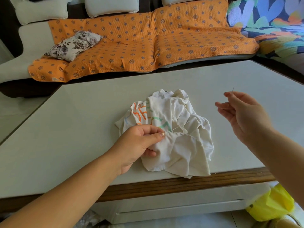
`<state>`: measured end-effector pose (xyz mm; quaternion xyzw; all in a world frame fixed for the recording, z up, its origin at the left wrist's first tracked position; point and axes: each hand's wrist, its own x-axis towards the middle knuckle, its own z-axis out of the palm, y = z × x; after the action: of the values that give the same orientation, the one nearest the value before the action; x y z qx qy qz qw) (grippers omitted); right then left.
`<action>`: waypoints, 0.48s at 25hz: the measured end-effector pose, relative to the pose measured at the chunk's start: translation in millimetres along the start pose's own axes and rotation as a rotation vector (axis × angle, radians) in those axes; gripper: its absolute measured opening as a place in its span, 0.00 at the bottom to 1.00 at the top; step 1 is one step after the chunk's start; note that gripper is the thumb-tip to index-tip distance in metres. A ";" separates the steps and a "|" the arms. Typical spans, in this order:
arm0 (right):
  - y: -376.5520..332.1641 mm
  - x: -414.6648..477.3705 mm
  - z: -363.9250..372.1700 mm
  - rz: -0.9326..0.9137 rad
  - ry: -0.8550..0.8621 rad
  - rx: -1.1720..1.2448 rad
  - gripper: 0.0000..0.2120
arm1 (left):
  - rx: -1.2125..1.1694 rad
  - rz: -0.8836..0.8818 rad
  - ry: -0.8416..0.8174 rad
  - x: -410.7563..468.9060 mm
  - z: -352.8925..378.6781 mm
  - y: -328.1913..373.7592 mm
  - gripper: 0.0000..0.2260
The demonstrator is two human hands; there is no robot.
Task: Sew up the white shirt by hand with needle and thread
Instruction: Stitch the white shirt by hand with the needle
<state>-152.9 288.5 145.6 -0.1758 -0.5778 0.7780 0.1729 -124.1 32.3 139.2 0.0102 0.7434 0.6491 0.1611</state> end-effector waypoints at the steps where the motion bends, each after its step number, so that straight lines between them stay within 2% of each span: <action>1: 1.0 -1.6 0.6 -0.021 -0.003 -0.044 0.07 | -0.003 -0.002 0.005 0.1 0.1 0.1 0.03; 6: -3.0 -4.6 -0.3 -0.108 0.070 -0.157 0.08 | -0.002 -0.004 0.018 -0.3 0.0 -0.1 0.03; 8: -3.8 -9.9 2.5 -0.098 0.039 -0.213 0.07 | -0.005 -0.003 0.020 -0.6 -0.5 -0.3 0.03; 10: -3.5 -26.7 11.6 -0.071 -0.135 -0.290 0.06 | -0.017 0.004 0.017 -0.3 -0.4 0.1 0.03; 12: -2.9 -55.4 23.6 -0.053 -0.378 -0.394 0.06 | -0.052 0.012 -0.001 -1.1 0.3 1.5 0.02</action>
<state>-115.2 243.3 158.8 -0.0425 -0.7443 0.6650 0.0446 -123.3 32.5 140.9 0.0106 0.7262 0.6690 0.1577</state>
